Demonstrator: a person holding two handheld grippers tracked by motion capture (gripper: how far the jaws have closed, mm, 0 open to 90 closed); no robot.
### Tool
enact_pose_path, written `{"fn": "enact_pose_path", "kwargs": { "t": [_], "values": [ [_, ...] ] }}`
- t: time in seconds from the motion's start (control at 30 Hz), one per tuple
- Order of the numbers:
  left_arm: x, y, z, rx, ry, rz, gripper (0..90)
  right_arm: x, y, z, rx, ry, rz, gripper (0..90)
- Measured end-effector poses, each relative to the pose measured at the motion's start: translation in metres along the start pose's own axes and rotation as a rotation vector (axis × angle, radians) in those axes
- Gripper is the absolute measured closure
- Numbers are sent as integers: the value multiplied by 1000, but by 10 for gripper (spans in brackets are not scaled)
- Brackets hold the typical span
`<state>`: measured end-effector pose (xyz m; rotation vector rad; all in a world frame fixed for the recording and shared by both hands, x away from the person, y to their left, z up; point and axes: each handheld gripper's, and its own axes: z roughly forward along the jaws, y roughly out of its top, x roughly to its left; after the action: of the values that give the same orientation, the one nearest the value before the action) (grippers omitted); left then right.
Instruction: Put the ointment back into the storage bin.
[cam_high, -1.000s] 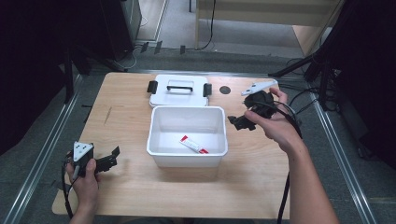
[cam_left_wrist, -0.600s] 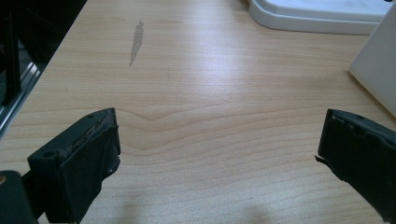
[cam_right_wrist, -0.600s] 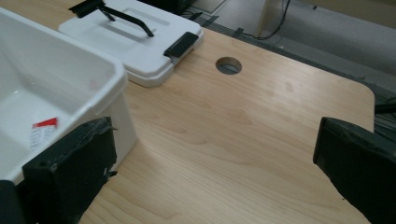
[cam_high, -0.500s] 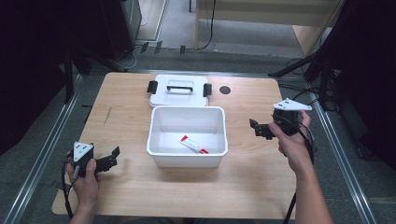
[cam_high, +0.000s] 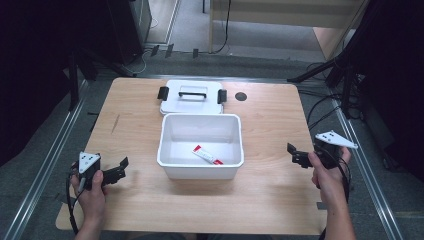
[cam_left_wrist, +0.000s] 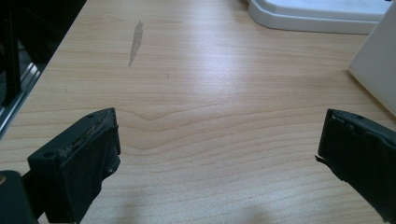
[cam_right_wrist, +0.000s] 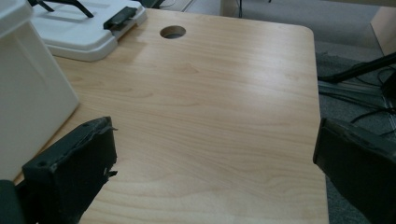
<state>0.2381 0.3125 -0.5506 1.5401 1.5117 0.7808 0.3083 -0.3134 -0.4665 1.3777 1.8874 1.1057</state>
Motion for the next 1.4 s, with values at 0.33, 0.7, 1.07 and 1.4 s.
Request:
{"fn": "enact_pose_path", "kwargs": {
  "t": [0.33, 0.7, 1.07, 1.4],
  "values": [
    [-1, 0, 0, 1, 2, 5, 0, -14, -41, -13, 7, -42, 51, 0],
    [-1, 0, 0, 4, 4, 9, 0, -18, -76, -25, 4, -56, 82, 0],
    [-1, 0, 0, 8, 6, 9, 0, -26, -104, -39, -10, -71, 124, 0],
    [-1, 0, 1, 9, 18, -2, 0, -29, -118, -48, -45, -73, 157, 0]
  ]
}}
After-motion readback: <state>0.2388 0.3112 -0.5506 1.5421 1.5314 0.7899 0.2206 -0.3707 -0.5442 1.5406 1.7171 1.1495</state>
